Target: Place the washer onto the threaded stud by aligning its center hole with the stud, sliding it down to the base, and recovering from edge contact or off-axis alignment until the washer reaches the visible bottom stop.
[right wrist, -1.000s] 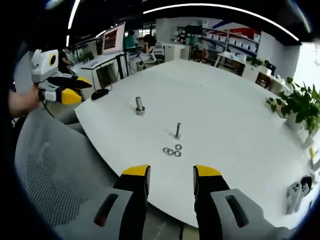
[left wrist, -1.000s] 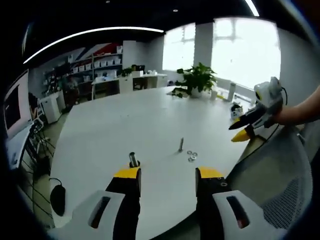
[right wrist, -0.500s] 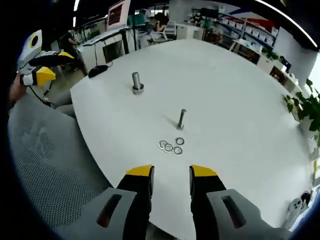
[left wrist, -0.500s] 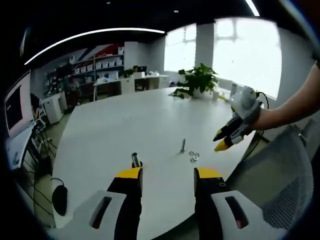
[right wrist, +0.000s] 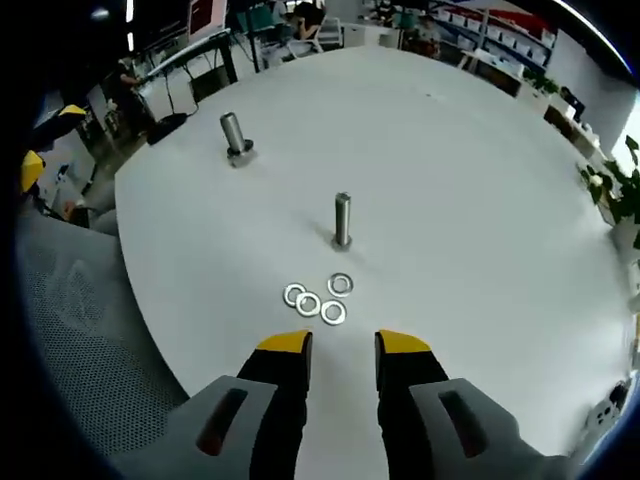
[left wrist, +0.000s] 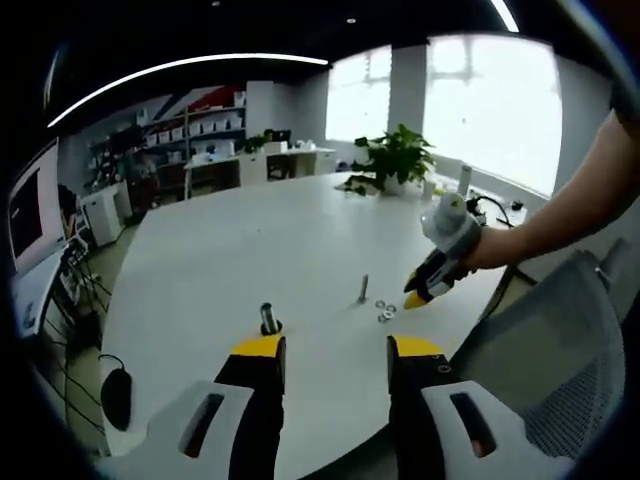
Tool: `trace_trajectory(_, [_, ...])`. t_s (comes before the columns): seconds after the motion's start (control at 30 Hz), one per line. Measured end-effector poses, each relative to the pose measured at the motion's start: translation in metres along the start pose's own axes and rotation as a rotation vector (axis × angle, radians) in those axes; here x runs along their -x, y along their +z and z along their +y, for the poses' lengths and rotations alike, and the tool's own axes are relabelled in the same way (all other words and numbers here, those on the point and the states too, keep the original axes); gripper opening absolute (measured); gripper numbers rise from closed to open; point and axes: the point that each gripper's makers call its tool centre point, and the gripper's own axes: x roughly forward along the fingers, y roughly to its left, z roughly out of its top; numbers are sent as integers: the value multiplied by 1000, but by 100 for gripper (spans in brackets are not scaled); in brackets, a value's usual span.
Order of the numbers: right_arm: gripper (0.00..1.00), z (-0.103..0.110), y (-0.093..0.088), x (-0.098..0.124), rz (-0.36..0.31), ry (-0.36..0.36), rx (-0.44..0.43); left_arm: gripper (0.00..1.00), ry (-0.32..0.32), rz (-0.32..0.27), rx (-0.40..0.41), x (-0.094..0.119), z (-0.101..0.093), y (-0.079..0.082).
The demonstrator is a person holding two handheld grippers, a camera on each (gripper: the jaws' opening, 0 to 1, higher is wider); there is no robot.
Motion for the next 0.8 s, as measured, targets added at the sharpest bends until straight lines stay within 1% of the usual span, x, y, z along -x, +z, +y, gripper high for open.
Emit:
trace_trajectory(0.13, [27, 0, 2, -5, 10, 1, 8, 39, -3, 3, -3, 0, -1, -1])
trace_trajectory(0.23, [26, 2, 1, -9, 26, -3, 61, 39, -4, 6, -3, 0, -1, -2])
trace_trajectory(0.33, [24, 6, 1, -13, 36, 8, 81, 39, -4, 3, -2, 0, -1, -1])
trace_trajectory(0.47, [22, 6, 0, -17, 49, 17, 112, 39, -3, 11, -5, 0, -1, -3])
trace_trajectory(0.53, [20, 7, -2, -19, 61, 26, 113, 38, 1, 14, -11, 0, -1, -3])
trace_trajectory(0.67, [20, 5, 2, -22, 53, 32, 130, 38, 5, 19, -7, -1, 0, -4])
trace_trajectory(0.7, [19, 5, 3, -22, 54, 35, 141, 38, 5, 19, -7, 0, 0, -4])
trace_trajectory(0.8, [16, 11, 4, -23, 70, 57, 228, 38, 6, 20, -8, -1, 0, -4])
